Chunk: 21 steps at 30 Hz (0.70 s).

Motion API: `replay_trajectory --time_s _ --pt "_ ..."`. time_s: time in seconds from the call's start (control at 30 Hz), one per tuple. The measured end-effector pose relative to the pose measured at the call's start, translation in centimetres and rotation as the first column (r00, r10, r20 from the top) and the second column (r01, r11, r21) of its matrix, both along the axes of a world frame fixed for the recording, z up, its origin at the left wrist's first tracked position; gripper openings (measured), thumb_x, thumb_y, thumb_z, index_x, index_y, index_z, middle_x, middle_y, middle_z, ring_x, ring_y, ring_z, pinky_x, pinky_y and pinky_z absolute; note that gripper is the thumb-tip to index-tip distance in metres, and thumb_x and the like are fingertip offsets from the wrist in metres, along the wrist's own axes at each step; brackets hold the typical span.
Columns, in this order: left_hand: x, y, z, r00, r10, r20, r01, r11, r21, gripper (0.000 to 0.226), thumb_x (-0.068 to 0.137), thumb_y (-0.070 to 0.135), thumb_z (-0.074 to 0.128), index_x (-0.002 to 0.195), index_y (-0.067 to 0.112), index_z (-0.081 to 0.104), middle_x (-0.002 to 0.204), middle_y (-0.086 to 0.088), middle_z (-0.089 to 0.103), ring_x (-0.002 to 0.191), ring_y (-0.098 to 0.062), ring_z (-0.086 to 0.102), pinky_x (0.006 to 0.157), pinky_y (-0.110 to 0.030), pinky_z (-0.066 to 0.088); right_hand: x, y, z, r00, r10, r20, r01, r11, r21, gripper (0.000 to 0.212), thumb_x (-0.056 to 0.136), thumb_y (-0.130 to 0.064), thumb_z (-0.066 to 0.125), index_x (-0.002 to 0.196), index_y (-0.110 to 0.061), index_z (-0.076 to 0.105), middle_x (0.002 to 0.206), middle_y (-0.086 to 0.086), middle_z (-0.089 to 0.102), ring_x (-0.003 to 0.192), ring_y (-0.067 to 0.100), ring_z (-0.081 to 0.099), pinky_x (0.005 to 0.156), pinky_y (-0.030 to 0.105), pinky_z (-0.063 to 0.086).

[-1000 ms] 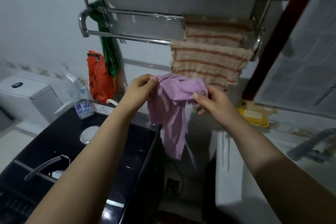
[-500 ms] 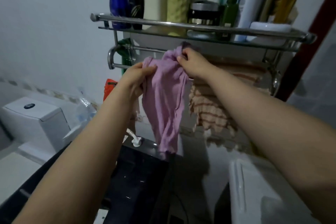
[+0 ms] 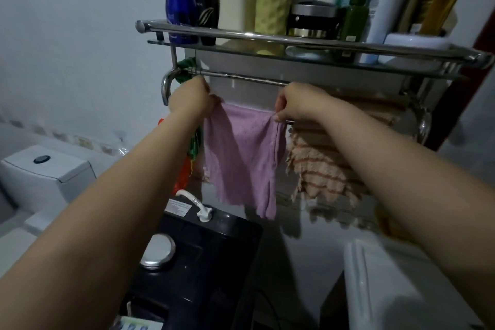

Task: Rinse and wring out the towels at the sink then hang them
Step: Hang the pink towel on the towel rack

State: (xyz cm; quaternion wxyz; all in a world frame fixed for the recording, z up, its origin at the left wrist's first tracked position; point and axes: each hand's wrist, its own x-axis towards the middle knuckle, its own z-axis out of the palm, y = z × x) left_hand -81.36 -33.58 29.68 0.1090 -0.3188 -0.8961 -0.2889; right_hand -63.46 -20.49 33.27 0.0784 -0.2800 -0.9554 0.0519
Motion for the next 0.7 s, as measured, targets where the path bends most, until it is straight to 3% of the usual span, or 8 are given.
replay_trajectory --time_s 0.07,0.17,0.23,0.33,0.4,0.53,0.63,0.7 --pt "-0.9 -0.5 -0.2 0.998 0.061 -0.033 -0.061 0.998 -0.001 0.041 0.080 0.048 0.069 0.103 0.015 0.066 0.099 -0.011 0.066 0.093 -0.034 0.062 0.068 -0.037 0.046 0.4 -0.2 -0.4 0.998 0.000 -0.064 0.003 0.999 0.048 0.010 0.081 -0.032 0.072 0.085 -0.025 0.069 0.087 -0.005 0.066 0.080 0.014 0.060 0.072 0.027 0.044" --pt "-1.8 -1.2 -0.1 0.989 0.003 0.151 -0.012 0.998 0.061 0.034 0.079 0.048 0.071 0.084 0.014 0.067 0.082 -0.008 0.065 0.077 -0.027 0.061 0.065 -0.035 0.048 0.9 0.4 -1.1 0.992 0.020 -0.124 -0.008 0.995 0.098 0.008 0.085 -0.035 0.067 0.082 -0.028 0.066 0.084 -0.007 0.063 0.078 0.013 0.057 0.068 0.027 0.042" --pt "-2.3 -1.2 0.0 0.897 -0.164 0.410 0.051 0.961 0.273 0.027 0.081 0.037 0.072 0.076 0.013 0.063 0.083 -0.009 0.065 0.079 -0.024 0.061 0.069 -0.038 0.054 1.1 0.8 -1.6 0.983 0.038 -0.182 -0.017 0.993 0.113 0.010 0.087 -0.036 0.064 0.083 -0.027 0.063 0.084 -0.007 0.060 0.079 0.014 0.056 0.067 0.027 0.040" --pt "-2.7 -1.1 0.8 0.729 -0.306 0.613 -0.108 0.833 0.543 0.004 0.086 0.018 0.060 0.088 0.015 0.058 0.084 -0.007 0.058 0.088 -0.025 0.056 0.067 -0.032 0.051 0.9 1.2 -2.2 0.838 -0.002 -0.546 -0.063 0.993 -0.101 0.008 0.091 -0.029 0.060 0.088 -0.022 0.059 0.086 -0.003 0.060 0.079 0.015 0.055 0.065 0.024 0.040" --pt "-3.4 -1.1 1.1 0.795 -0.222 0.565 -0.145 0.834 0.532 0.018 0.083 0.013 0.055 0.101 0.013 0.060 0.090 -0.013 0.062 0.088 -0.027 0.057 0.067 -0.033 0.051 1.0 1.5 -2.2 0.706 -0.088 -0.703 -0.115 0.965 -0.237 0.004 0.092 -0.024 0.057 0.092 -0.021 0.055 0.090 -0.001 0.059 0.083 0.016 0.057 0.069 0.024 0.042" --pt "-4.4 -0.8 0.7 0.921 -0.135 0.365 0.043 0.967 0.250 0.035 0.092 0.017 0.049 0.120 -0.002 0.058 0.122 -0.023 0.059 0.114 -0.036 0.054 0.098 -0.042 0.047 1.7 2.2 -2.5 0.935 0.018 -0.355 -0.030 0.999 -0.027 0.009 0.092 -0.028 0.056 0.089 -0.019 0.053 0.086 0.000 0.058 0.081 0.022 0.055 0.067 0.029 0.039" --pt "-5.0 -0.8 -0.6 0.982 0.065 0.176 -0.041 0.990 -0.132 0.050 0.087 0.041 0.047 0.120 0.005 0.060 0.134 -0.020 0.048 0.123 -0.039 0.040 0.102 -0.046 0.040 2.0 1.7 -2.9 0.950 0.107 -0.295 -0.078 0.991 0.111 0.015 0.091 -0.037 0.056 0.088 -0.022 0.057 0.085 -0.003 0.057 0.078 0.019 0.055 0.065 0.029 0.039" --pt "-4.4 -1.1 -1.7 0.991 0.132 -0.025 -0.133 0.990 -0.057 0.039 0.091 0.028 0.050 0.121 0.004 0.057 0.138 -0.021 0.041 0.123 -0.040 0.037 0.096 -0.049 0.040 1.7 1.0 -2.9 0.936 0.203 -0.289 -0.168 0.975 0.143 0.015 0.091 -0.038 0.057 0.098 -0.025 0.062 0.096 -0.004 0.060 0.083 0.014 0.055 0.071 0.029 0.043"
